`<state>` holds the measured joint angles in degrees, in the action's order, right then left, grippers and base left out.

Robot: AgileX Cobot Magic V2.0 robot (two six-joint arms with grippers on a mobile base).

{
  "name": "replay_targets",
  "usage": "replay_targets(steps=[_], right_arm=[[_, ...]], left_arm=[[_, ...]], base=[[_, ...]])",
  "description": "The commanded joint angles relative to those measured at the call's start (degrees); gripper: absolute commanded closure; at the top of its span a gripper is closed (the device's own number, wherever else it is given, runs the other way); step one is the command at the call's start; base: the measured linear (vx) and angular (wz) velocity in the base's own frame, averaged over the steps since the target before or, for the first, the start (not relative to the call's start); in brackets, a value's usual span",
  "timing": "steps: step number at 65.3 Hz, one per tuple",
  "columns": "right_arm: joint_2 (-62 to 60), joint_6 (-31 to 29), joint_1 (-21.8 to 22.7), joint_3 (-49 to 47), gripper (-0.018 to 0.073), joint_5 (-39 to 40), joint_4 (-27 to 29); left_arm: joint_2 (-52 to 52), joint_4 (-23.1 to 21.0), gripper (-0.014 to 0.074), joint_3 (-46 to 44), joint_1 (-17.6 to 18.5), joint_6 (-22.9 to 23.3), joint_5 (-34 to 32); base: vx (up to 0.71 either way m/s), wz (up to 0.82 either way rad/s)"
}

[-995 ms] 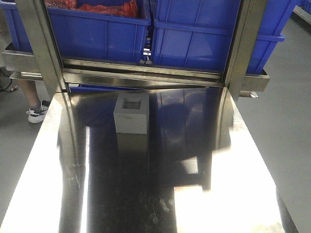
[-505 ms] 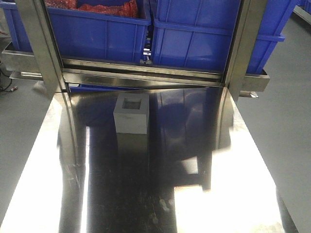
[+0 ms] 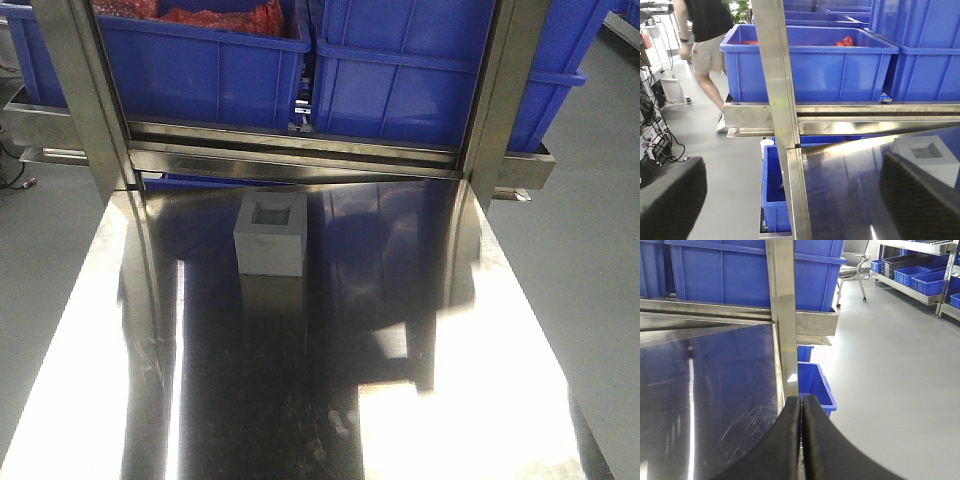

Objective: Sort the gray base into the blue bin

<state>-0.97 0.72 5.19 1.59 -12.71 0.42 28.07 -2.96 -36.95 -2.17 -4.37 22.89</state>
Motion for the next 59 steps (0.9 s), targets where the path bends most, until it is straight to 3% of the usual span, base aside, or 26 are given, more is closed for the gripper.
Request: replay_targets(steps=[1, 23, 38, 50, 59], right_arm=[[-0.1, -0.7, 0.0, 0.1, 0.0564, 4.3, -0.4], [-0.1, -0.7, 0.0, 0.1, 0.0564, 4.3, -0.4], [-0.1, -0.7, 0.0, 0.1, 0.0564, 4.2, -0.4], [-0.1, -0.7, 0.0, 0.1, 0.0564, 4.2, -0.4], [-0.1, -0.7, 0.0, 0.1, 0.0564, 4.2, -0.4]], left_arm=[[0.5, -0.6, -0.0056, -2.0, 0.3, 0.3, -4.1], [0.5, -0.6, 0.0061, -2.0, 0.3, 0.3, -4.2], [1.7, -0.8, -0.0015, -2.0, 0.3, 0.3, -4.5], [7.1, -3.7, -0.0080, -2.0, 0.3, 0.0, -5.0], [12.6, -7.2, -0.0077, -2.7, 0.7, -7.0, -8.0]], base=[[0.00, 0.00], [0.00, 0.00], [0.00, 0.00], [0.00, 0.00], [0.00, 0.00]])
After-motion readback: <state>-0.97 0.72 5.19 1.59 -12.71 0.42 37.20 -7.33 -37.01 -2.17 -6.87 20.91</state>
